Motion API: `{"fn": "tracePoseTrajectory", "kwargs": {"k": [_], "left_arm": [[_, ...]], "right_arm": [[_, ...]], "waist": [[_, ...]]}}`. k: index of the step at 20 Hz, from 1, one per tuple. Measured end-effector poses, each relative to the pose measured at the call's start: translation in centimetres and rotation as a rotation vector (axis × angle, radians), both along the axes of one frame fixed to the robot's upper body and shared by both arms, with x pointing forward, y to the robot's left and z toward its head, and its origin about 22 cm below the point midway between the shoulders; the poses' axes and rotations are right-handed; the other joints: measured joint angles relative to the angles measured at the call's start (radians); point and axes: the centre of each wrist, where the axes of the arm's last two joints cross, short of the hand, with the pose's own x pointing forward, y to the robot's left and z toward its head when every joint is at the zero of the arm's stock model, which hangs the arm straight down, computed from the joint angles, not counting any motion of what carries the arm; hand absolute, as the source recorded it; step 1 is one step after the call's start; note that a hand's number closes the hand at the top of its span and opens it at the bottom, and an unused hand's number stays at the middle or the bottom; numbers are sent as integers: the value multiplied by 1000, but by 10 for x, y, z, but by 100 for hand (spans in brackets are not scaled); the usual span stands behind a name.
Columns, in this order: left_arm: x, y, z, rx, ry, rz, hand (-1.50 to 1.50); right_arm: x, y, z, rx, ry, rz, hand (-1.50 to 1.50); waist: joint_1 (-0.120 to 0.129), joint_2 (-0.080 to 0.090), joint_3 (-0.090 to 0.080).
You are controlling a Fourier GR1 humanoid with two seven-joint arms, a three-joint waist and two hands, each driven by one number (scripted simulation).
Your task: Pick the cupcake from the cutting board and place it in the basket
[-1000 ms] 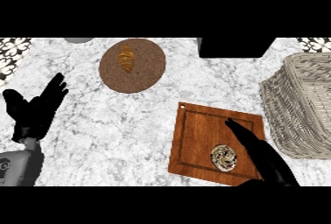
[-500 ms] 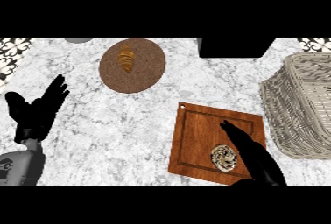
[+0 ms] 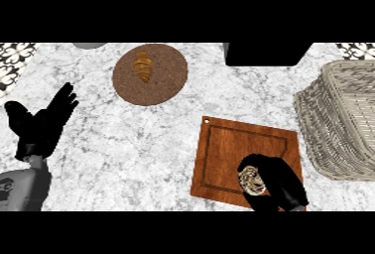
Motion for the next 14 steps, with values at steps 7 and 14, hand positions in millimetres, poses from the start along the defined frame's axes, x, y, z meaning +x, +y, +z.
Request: {"fn": "tracePoseTrajectory", "kwargs": {"k": [7, 14], "left_arm": [[-6, 3, 0, 7, 0, 9, 0], [-10, 8, -1, 4, 6, 25, 0]], "right_arm": [[-48, 2, -10, -16, -11, 98, 150], [-166, -21, -11, -28, 21, 276, 150]], "waist": [[-9, -6, -2], [-30, -7, 1]]}}
